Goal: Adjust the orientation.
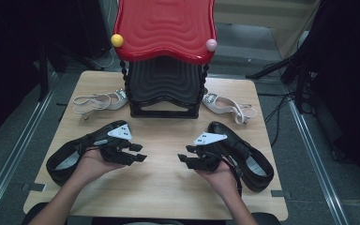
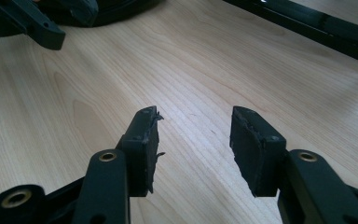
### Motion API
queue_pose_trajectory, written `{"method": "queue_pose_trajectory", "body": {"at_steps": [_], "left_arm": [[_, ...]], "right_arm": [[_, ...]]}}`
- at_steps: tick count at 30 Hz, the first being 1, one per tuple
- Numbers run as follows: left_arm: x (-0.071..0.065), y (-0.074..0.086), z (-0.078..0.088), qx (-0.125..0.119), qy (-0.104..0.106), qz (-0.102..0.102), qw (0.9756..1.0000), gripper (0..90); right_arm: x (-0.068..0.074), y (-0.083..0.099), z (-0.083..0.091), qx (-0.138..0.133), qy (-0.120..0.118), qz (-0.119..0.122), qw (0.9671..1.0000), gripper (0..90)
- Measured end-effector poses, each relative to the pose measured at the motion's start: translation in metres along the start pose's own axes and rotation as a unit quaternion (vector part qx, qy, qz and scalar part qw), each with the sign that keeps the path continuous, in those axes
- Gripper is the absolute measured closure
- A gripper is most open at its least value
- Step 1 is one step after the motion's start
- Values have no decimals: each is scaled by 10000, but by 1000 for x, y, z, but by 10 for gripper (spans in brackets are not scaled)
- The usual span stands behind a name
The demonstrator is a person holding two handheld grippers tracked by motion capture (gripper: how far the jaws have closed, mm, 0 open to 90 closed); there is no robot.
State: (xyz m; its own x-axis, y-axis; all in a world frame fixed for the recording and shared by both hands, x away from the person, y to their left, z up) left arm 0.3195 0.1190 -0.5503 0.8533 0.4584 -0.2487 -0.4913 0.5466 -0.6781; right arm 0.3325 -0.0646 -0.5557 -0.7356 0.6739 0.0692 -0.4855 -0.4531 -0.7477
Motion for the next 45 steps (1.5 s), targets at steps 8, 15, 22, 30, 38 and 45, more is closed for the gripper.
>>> {"method": "queue_pose_trajectory", "body": {"at_steps": [8, 15, 22, 30, 38, 45], "left_arm": [[4, 4, 16, -9, -131, 206, 9997, 490], [8, 8, 31, -59, -244, 319, 9992, 484], [11, 15, 49, -76, -347, 496, 9981, 488], [17, 25, 70, -116, -516, 655, 9965, 491], [23, 36, 87, -16, -667, 795, 9946, 494], [30, 45, 105, 3, -873, 942, 9917, 495]], "right_arm": [[2, 0, -8, 150, 21, 211, 9997, 520], [3, -2, -12, 193, -37, 240, 9995, 519], [5, -5, -17, 231, -93, 287, 9993, 519], [8, -7, -24, 307, -184, 329, 9988, 516], [11, -10, -27, 300, -252, 336, 9987, 517], [12, -10, -29, 340, -269, 337, 9985, 516]]}}
Point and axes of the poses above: each handheld gripper's, and its own axes: z roughly backward along the jaws, y roughly out of its underside, x roughly to its left, the point moved 10 cm from there along -z, roughly forward along the jaws, and after that the axes turned 6 degrees about y, right-handed, at the moved point
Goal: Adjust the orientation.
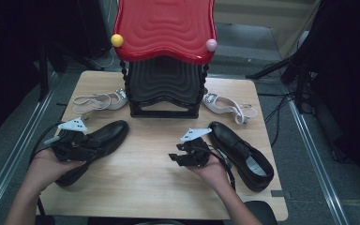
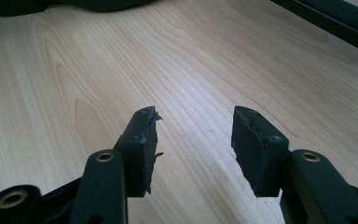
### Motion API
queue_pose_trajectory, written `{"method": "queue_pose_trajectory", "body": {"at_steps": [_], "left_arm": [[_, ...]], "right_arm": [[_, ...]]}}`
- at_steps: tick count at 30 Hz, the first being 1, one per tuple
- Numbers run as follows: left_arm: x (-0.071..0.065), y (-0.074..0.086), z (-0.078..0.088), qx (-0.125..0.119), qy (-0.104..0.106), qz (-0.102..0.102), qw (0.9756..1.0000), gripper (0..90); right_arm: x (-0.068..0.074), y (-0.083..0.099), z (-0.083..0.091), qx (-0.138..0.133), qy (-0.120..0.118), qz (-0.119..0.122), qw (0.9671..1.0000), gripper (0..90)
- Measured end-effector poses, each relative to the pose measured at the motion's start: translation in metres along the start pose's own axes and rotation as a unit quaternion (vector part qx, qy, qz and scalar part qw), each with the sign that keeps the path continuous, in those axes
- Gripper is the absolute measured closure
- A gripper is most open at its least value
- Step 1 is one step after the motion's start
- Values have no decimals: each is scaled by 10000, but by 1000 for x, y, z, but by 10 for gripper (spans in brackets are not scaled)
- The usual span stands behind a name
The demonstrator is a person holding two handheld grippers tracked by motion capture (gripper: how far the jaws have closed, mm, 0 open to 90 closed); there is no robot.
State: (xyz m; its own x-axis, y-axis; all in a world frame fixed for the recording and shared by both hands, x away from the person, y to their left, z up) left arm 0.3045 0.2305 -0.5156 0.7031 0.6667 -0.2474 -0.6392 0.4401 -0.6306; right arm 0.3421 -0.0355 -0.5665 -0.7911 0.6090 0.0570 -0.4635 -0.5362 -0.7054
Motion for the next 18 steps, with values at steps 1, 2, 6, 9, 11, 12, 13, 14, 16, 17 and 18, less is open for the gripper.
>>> {"method": "queue_pose_trajectory", "body": {"at_steps": [1, 2, 6, 9, 11, 12, 13, 14, 16, 17, 18], "left_arm": [[2, 1, 2, 2, -17, 18, 10000, 495], [3, 3, 4, 8, -30, 45, 10000, 495], [8, 10, 10, 81, -105, 88, 9999, 503], [10, 13, 16, 31, -83, 179, 9998, 512], [11, 14, 21, 25, -84, 241, 9997, 511], [11, 15, 23, -17, -99, 246, 9996, 512], [11, 15, 23, -17, -99, 246, 9996, 512], [11, 16, 27, -54, -99, 281, 9995, 512], [11, 17, 30, -64, -106, 296, 9995, 512], [12, 18, 32, -88, -136, 304, 9994, 512], [12, 20, 36, -96, -167, 323, 9993, 511]], "right_arm": [[0, 0, 0, 6, 1, 2, 10000, 516], [0, 0, -1, 12, 3, 2, 10000, 515], [-1, 0, -2, 26, 16, 0, 10000, 512], [-1, 0, -2, 27, 30, 4, 10000, 510], [-1, 0, -2, 30, 31, -9, 10000, 510], [-1, 0, -2, 38, 38, -22, 10000, 509], [-1, 0, -2, 38, 38, -22, 10000, 509], [0, 0, -2, 44, 41, -16, 10000, 508], [0, 0, -3, 29, 41, 0, 10000, 507], [0, 0, -3, 29, 41, 0, 10000, 507], [-1, -1, -3, 13, 41, 15, 10000, 507]]}}
Point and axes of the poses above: each handheld gripper's, and its own axes: z roughly backward along the jaws, y roughly out of its underside, x roughly to its left, the point moved 10 cm from there along -z, roughly forward along the jaws, and after that the axes turned 6 degrees about y, right-handed, at the moved point
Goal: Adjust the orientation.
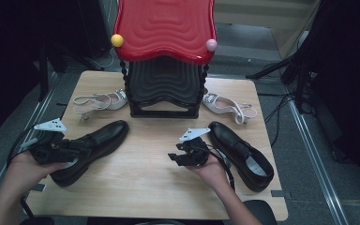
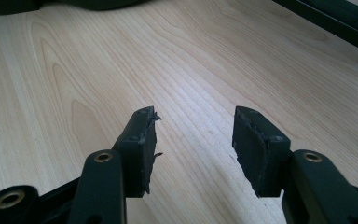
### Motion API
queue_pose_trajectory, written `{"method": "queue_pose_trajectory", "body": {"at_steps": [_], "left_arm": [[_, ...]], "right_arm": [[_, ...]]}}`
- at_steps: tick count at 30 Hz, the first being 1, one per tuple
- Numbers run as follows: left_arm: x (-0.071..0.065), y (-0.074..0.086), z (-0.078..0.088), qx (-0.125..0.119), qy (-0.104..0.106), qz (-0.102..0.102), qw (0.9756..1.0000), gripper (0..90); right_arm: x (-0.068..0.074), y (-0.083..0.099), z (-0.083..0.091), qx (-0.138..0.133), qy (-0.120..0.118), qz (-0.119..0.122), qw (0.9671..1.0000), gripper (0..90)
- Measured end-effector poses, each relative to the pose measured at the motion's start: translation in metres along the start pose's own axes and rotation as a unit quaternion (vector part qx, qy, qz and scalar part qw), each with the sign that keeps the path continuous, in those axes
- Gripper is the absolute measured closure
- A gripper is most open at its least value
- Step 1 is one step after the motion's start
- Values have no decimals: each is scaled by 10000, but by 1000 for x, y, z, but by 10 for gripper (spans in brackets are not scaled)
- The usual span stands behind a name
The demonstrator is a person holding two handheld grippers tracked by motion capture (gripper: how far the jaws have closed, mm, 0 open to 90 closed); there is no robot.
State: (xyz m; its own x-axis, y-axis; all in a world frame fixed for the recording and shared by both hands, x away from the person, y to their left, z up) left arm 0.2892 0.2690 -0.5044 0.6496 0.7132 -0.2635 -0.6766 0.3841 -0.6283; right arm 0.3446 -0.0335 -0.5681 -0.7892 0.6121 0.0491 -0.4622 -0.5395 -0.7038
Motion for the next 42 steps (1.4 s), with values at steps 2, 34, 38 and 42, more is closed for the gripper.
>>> {"method": "queue_pose_trajectory", "body": {"at_steps": [2, 34, 38, 42], "left_arm": [[2, 3, 3, 24, -62, 40, 10000, 510], [21, 20, -42, -45, -498, 530, 9973, 628], [17, 17, -42, -86, -387, 609, 9974, 742], [16, 14, -42, -110, -383, 678, 9969, 780]], "right_arm": [[0, -1, -1, -4, -8, 17, 10000, 506], [7, -11, -9, -17, -72, 189, 9998, 506], [8, -11, -10, -10, -86, 212, 9997, 515], [7, -13, -8, -85, -66, 217, 9997, 521]]}}
Point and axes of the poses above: each handheld gripper's, and its own axes: z roughly backward along the jaws, y roughly out of its underside, x roughly to its left, the point moved 10 cm from there along -z, roughly forward along the jaws, and after that the axes turned 6 degrees about y, right-handed, at the moved point
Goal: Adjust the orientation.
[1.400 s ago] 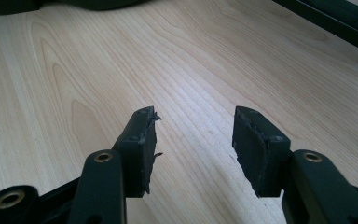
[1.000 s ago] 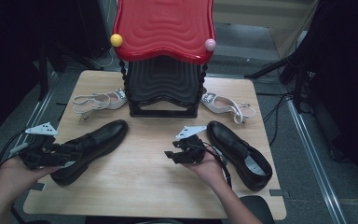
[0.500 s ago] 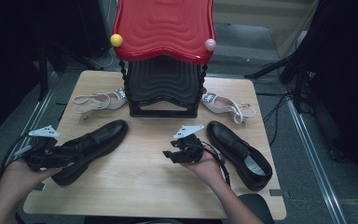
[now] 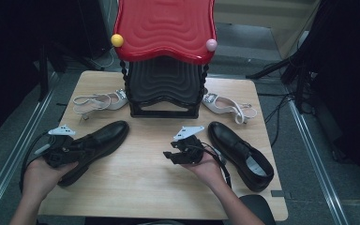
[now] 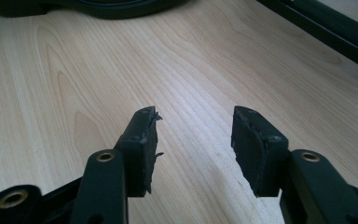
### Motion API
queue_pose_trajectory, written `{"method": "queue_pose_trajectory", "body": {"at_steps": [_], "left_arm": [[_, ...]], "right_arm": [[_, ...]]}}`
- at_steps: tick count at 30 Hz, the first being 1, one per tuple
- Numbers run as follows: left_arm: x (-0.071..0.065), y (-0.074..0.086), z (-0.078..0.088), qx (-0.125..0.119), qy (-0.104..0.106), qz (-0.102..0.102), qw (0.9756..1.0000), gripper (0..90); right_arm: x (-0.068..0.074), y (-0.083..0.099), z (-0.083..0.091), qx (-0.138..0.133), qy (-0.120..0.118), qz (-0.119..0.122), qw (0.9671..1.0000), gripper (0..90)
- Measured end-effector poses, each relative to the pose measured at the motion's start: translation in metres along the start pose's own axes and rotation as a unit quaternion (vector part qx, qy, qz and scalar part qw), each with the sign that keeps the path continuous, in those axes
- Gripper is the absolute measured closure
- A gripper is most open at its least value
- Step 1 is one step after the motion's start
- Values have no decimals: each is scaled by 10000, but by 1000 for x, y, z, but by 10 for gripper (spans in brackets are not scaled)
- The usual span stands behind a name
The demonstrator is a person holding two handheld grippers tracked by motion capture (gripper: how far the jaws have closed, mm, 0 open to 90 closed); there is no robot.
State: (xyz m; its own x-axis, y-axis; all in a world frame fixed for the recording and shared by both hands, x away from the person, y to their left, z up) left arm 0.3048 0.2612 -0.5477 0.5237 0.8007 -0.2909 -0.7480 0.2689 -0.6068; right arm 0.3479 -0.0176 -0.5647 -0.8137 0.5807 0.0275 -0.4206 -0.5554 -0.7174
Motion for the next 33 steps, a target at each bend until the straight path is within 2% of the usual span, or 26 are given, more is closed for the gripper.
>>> {"method": "queue_pose_trajectory", "body": {"at_steps": [5, 6, 8, 9, 10, 17, 26, 29, 33], "left_arm": [[-8, -7, -1, -89, 64, -47, 9999, 788], [-14, -12, -2, -125, 138, -124, 9997, 787], [-17, -13, -3, -117, 184, -143, 9997, 786], [-25, -20, -7, -133, 272, -215, 9993, 785], [-25, -20, -7, -133, 272, -215, 9993, 784], [-56, -40, -28, -79, 589, -583, 9965, 781], [-79, -53, -51, 18, 768, -767, 9941, 779], [-90, -58, -60, 61, 890, -869, 9922, 779], [-101, -61, -70, 69, 1031, -838, 9911, 779]], "right_arm": [[-1, 0, 1, -15, 16, -44, 10000, 521], [-1, 1, 2, -15, 41, -44, 10000, 520], [-1, 2, 4, -31, 62, -43, 10000, 520], [-1, 2, 5, -53, 80, -39, 9999, 519], [-1, 2, 5, -53, 80, -39, 9999, 519], [-6, 9, 17, -141, 295, -109, 9994, 519], [-12, 19, 29, -162, 497, -264, 9983, 520], [-13, 22, 32, -176, 550, -302, 9979, 520], [-15, 24, 36, -216, 609, -364, 9972, 520]]}}
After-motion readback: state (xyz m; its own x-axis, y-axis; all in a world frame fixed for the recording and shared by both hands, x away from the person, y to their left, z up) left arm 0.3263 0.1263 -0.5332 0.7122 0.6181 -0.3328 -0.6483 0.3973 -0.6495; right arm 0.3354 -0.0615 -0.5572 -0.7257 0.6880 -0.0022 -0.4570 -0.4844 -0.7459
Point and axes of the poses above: each handheld gripper's, and its own axes: z roughly backward along the jaws, y roughly out of its underside, x roughly to its left, the point moved 10 cm from there along -z, roughly forward along the jaws, and after that the axes turned 6 degrees about y, right-handed, at the moved point
